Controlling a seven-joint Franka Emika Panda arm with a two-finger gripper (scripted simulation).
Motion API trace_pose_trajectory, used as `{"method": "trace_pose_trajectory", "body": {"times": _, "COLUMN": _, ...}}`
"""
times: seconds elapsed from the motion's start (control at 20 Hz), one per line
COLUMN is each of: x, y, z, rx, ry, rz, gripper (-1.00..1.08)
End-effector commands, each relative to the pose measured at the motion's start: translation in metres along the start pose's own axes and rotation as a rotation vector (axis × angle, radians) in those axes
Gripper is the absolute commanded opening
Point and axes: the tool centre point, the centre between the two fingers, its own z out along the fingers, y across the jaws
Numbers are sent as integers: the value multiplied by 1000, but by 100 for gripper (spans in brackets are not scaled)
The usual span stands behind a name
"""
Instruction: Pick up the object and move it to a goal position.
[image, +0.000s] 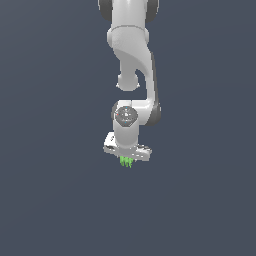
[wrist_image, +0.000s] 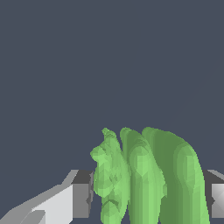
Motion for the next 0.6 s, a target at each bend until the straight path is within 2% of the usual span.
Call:
{"method": "trace_pose_trajectory", "body": {"times": 0.0, "x": 0, "y": 0, "z": 1, "rx": 0, "ry": 0, "rz": 0, "gripper": -100}}
{"method": "trace_pose_trajectory", "body": {"times": 0.55, "x": 5, "y": -1, "z": -2, "rx": 0, "ry": 0, "rz": 0, "gripper": -100}}
